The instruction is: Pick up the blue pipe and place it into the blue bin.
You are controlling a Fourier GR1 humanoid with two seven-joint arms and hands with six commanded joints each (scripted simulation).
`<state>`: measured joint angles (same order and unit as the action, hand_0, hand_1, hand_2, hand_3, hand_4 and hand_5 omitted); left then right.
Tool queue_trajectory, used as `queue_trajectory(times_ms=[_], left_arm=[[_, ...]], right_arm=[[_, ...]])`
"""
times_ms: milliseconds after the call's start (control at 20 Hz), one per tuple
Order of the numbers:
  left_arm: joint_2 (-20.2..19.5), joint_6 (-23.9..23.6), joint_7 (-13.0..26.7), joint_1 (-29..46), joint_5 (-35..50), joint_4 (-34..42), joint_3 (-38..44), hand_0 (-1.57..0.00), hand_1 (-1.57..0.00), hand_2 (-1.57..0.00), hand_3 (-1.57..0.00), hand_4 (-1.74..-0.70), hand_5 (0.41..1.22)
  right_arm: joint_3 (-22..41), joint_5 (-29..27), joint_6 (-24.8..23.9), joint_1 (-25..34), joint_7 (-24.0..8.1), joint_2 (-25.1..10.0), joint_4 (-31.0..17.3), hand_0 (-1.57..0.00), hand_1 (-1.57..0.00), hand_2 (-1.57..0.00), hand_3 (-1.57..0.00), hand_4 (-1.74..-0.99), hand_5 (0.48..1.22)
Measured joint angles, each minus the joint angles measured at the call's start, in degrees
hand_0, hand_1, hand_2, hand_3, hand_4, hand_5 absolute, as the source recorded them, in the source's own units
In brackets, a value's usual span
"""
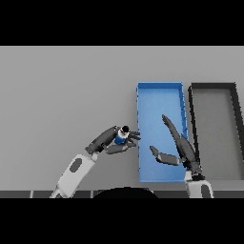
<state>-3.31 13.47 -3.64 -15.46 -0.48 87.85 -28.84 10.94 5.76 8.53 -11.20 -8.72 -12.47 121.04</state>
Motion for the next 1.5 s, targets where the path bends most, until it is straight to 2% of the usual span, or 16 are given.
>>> queue_trajectory(times_ms=[100,200,350,450,600,900,950,1050,1100,1150,1200,1250,1350,1400,1450,1500], left_arm=[[0.8,0.3,0.3,0.0,-0.7,-0.2,-0.1,-1.57,-1.57,-1.57,-1.57,-1.47,1.221],[0.8,0.8,-0.8,-0.2,-1.2,-0.5,0.4,-1.57,-1.57,-1.57,-1.57,-1.47,1.221],[0.9,1.4,0.1,0.1,-1.4,0.0,0.8,-1.57,-1.57,-1.57,-1.57,-1.47,1.221],[1.1,1.7,0.3,0.2,-1.9,0.1,0.8,-1.57,-1.57,-1.57,-1.57,-1.47,1.221],[1.6,2.8,1.0,0.1,-1.2,0.0,1.7,-1.57,-1.57,-1.57,-1.57,-1.47,1.221],[2.9,5.7,0.1,0.4,-0.9,-0.5,2.6,-1.57,-1.57,-1.57,-1.57,-1.46,1.221],[2.9,6.1,1.0,0.1,-0.4,-0.8,3.4,-1.57,-1.57,-1.57,-1.57,-1.45,1.221],[2.9,6.8,-1.2,0.4,-1.2,-0.5,3.5,-1.57,-1.57,-1.57,-1.57,-1.46,1.221],[3.3,7.3,-0.7,0.8,-0.9,-0.7,3.5,-1.57,-1.57,-1.57,-1.57,-1.51,1.221],[3.7,6.7,0.9,0.9,-1.6,-0.7,3.5,-1.57,-1.57,-1.54,-1.30,-1.56,1.221],[4.0,6.5,2.0,0.6,-1.4,-0.9,4.0,-1.57,-1.57,-1.53,-1.14,-1.60,1.221],[4.2,6.6,2.5,0.4,-1.0,-1.1,4.4,-1.57,-1.57,-1.54,-1.16,-1.63,1.221],[4.0,6.7,2.1,0.0,-0.9,-0.9,5.0,-1.57,-1.57,-1.55,-1.23,-1.67,1.221],[3.7,7.4,0.4,0.4,-0.9,-1.2,5.1,-1.57,-1.57,-1.55,-1.27,-1.68,1.221],[3.9,7.6,0.9,0.2,-0.7,-1.3,5.2,-1.57,-1.57,-1.56,-1.31,-1.69,1.221],[4.4,7.7,1.0,0.8,-1.0,-0.8,4.5,-1.57,-1.57,-1.56,-1.33,-1.70,1.221]], right_arm=[[1.6,0.0,2.1,4.7,-1.2,-1.4,-0.2,0.00,0.00,0.00,0.00,-1.230,0.531],[2.9,-0.6,4.4,7.2,-3.9,-2.1,0.2,0.00,0.00,0.00,0.00,-1.256,0.523],[6.1,-0.7,6.5,11.3,-8.8,-0.8,0.1,0.00,0.00,0.00,0.00,-1.239,0.522],[6.9,-2.9,7.4,14.2,-11.7,0.6,-0.6,0.00,0.00,0.00,0.00,-1.227,0.528],[8.3,-4.5,9.5,18.4,-12.3,0.9,-1.1,0.00,0.00,0.00,0.00,-1.209,0.517],[9.8,-7.1,11.1,28.7,-17.3,4.0,-5.5,0.00,0.00,0.00,0.00,-1.208,0.512],[10.2,-6.8,11.5,29.8,-17.9,4.5,-7.1,0.00,-0.01,-0.02,0.00,-1.214,0.511],[10.9,-7.4,12.5,31.2,-18.3,5.3,-8.4,-0.02,-0.11,-0.13,-0.05,-1.222,0.517],[9.8,-8.1,12.5,33.1,-18.9,5.4,-9.6,-0.17,-0.24,-0.25,-0.14,-1.255,0.519],[10.6,-8.1,12.9,33.7,-19.0,6.2,-10.4,-0.40,-0.44,-0.43,-0.31,-1.303,0.520],[10.6,-7.8,13.1,34.0,-18.1,6.4,-11.5,-0.63,-0.65,-0.66,-0.50,-1.383,0.523],[10.6,-7.6,13.3,34.5,-18.1,6.3,-12.0,-0.82,-0.84,-0.84,-0.66,-1.446,0.527],[10.5,-7.4,13.1,36.0,-17.7,7.0,-13.2,-1.09,-1.10,-1.10,-0.90,-1.537,0.600],[11.2,-7.6,13.0,35.1,-16.6,7.9,-13.3,-1.19,-1.19,-1.20,-1.03,-1.513,0.671],[10.8,-8.2,12.4,34.8,-16.2,8.7,-13.6,-1.26,-1.27,-1.27,-1.14,-1.495,0.781],[10.6,-8.6,12.6,34.1,-14.3,8.9,-13.5,-1.32,-1.33,-1.33,-1.23,-1.481,0.869]])
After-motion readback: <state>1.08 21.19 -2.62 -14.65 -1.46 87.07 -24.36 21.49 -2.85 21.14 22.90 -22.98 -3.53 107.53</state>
